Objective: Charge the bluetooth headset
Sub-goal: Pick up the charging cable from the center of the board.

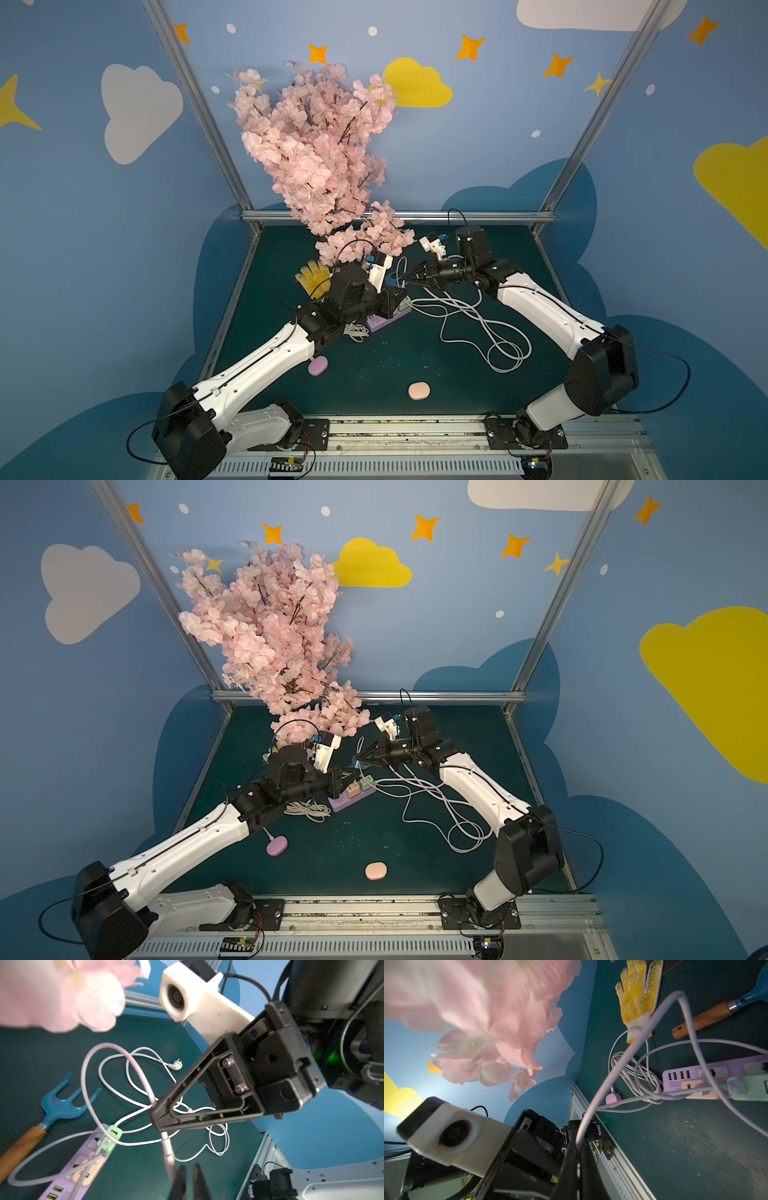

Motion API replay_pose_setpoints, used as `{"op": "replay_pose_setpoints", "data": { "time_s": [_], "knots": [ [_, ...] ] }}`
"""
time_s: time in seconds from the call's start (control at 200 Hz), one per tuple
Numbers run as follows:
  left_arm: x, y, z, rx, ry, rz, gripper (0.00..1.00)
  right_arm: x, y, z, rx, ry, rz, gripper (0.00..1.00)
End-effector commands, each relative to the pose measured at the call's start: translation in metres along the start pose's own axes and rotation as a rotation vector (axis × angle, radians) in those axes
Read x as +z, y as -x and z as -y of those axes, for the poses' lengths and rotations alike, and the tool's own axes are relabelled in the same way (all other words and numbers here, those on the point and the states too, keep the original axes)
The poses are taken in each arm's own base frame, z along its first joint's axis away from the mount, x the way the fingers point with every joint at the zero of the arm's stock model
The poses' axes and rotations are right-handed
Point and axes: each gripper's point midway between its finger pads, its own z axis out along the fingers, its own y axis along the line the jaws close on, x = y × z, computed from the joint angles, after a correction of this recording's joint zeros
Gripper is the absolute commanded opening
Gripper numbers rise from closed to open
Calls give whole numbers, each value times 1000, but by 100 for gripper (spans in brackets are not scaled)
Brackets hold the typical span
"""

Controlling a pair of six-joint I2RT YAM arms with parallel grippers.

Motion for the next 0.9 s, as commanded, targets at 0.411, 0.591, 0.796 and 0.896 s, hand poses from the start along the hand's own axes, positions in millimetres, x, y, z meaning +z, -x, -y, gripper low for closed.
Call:
{"op": "replay_pose_setpoints", "data": {
  "time_s": [0.411, 0.591, 0.796, 0.896],
  "knots": [
    [0, 1, -15, -20, 69, 29, 48, -5, 6, -14, -38, 34, 17, 0],
    [9, -1, -10, -30, 37, 5, 19, -4, 7, -14, -36, 40, 18, 0],
    [6, 4, -13, -28, 55, 29, 5, -3, 7, -13, -35, 40, 18, 0],
    [5, 7, -12, -28, 57, 39, 3, -2, 7, -11, -30, 38, 16, 0]
  ]
}}
